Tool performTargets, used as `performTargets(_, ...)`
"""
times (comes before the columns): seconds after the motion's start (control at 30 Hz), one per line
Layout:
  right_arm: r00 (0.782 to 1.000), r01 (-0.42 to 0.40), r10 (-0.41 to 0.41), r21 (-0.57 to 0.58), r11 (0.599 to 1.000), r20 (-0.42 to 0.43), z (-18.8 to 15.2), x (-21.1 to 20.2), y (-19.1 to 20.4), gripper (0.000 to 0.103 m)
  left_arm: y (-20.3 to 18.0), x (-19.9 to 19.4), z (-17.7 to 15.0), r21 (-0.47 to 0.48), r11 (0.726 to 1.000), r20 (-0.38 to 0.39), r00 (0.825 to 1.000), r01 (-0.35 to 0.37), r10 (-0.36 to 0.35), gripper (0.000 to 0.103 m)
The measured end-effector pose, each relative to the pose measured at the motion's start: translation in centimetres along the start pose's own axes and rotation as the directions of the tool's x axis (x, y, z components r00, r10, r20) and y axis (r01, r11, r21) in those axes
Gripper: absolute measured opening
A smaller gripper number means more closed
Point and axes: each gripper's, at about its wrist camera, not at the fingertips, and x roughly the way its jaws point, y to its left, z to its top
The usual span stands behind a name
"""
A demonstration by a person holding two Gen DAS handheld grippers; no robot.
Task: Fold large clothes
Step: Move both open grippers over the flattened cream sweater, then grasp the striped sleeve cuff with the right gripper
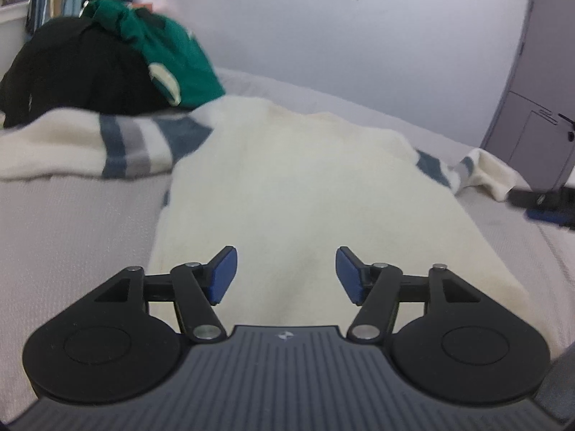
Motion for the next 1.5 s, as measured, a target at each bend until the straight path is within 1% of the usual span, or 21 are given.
performTargets(0.13,0.999,0.046,-0.046,-0.014,0.999,0.007,3.0,1.6,-3.1,0.068,0.9,1.2,0.0,-0.038,0.999,-0.039,0.999,-0.022,0.02,0.072)
performTargets(0.17,0.998,0.058,-0.058,-0.005,0.998,0.006,3.7,2.2,-4.1,0.068,1.0,1.4,0.0,-0.042,0.999,-0.045,0.999,-0.029,0.027,0.073)
performTargets(0.23,0.998,0.066,-0.066,0.037,0.997,0.004,5.1,3.7,-6.4,0.068,1.1,2.0,0.1,-0.043,0.998,-0.064,0.997,-0.048,0.045,0.079)
performTargets(0.3,0.995,0.095,-0.095,0.082,0.992,-0.002,6.1,5.3,-8.7,0.068,1.2,2.7,0.2,-0.051,0.997,-0.104,0.994,-0.051,0.046,0.082)
performTargets(0.43,0.988,0.154,-0.155,0.076,0.985,0.007,7.0,8.6,-12.1,0.068,1.2,4.3,0.0,-0.046,0.994,-0.159,0.983,-0.1,0.092,0.086)
performTargets(0.5,0.99,0.139,-0.138,0.109,0.984,-0.011,7.2,10.7,-14.1,0.068,1.1,5.0,0.0,-0.039,0.992,-0.183,0.977,-0.12,0.111,0.087)
performTargets(0.57,0.989,0.149,-0.147,0.127,0.981,-0.026,7.3,12.7,-15.8,0.068,1.0,5.8,-0.1,-0.033,0.99,-0.206,0.97,-0.14,0.131,0.087)
performTargets(0.77,0.976,0.215,-0.206,0.157,0.964,-0.067,8.1,18.3,-20.8,0.068,1.0,8.2,-0.2,-0.037,0.986,-0.262,0.954,-0.16,0.145,0.087)
performTargets(0.8,0.976,0.214,-0.206,0.164,0.963,-0.064,8.3,19.0,-21.6,0.071,0.9,8.7,-0.3,-0.032,0.985,-0.27,0.951,-0.167,0.153,0.087)
performTargets(0.83,0.979,0.203,-0.197,0.175,0.963,-0.051,8.6,19.6,-22.3,0.078,0.8,9.1,-0.3,-0.026,0.985,-0.279,0.947,-0.173,0.159,0.088)
performTargets(0.87,0.982,0.19,-0.188,0.192,0.963,-0.03,8.9,19.9,-23.1,0.089,0.6,9.5,-0.3,-0.022,0.984,-0.286,0.944,-0.175,0.161,0.088)
performTargets(0.9,0.983,0.182,-0.184,0.214,0.96,-0.009,9.3,20.3,-23.7,0.094,0.5,9.7,-0.4,-0.016,0.984,-0.287,0.944,-0.175,0.163,0.09)
performTargets(1.07,0.979,0.181,-0.201,0.324,0.929,0.029,11.9,22.5,-26.6,0.094,-0.3,10.3,-0.6,0.026,0.983,-0.275,0.944,-0.184,0.184,0.092)
performTargets(1.23,0.968,0.193,-0.244,0.443,0.875,0.06,14.2,24.3,-29.6,0.094,0.1,10.6,-0.3,0.001,0.983,-0.27,0.946,-0.185,0.178,0.093)
performTargets(1.3,0.962,0.235,-0.272,0.45,0.861,0.019,14.8,25.7,-30.5,0.094,0.2,10.8,-0.3,-0.006,0.982,-0.268,0.947,-0.187,0.179,0.093)
performTargets(1.33,0.953,0.283,-0.303,0.439,0.853,-0.026,15.0,26.5,-30.8,0.094,0.2,10.9,-0.2,-0.006,0.982,-0.269,0.946,-0.189,0.181,0.093)
performTargets(1.37,0.94,0.329,-0.335,0.431,0.84,-0.066,15.1,27.2,-31.2,0.094,0.3,11.0,-0.1,-0.005,0.982,-0.27,0.946,-0.19,0.182,0.093)
performTargets(1.4,0.932,0.353,-0.35,0.436,0.828,-0.091,15.1,27.7,-31.7,0.093,0.3,11.1,-0.1,-0.003,0.982,-0.269,0.946,-0.19,0.182,0.093)
performTargets(1.43,0.929,0.363,-0.353,0.447,0.818,-0.109,15.1,27.8,-32.0,0.087,0.3,11.2,-0.1,-0.003,0.982,-0.269,0.946,-0.19,0.183,0.093)
performTargets(1.47,0.923,0.379,-0.366,0.452,0.808,-0.121,15.1,27.9,-32.3,0.069,0.3,11.2,0.0,-0.006,0.982,-0.268,0.946,-0.19,0.182,0.093)
performTargets(1.5,0.917,0.393,-0.377,0.451,0.801,-0.129,15.1,27.7,-32.5,0.062,0.3,11.2,0.0,-0.01,0.982,-0.267,0.947,-0.189,0.18,0.093)
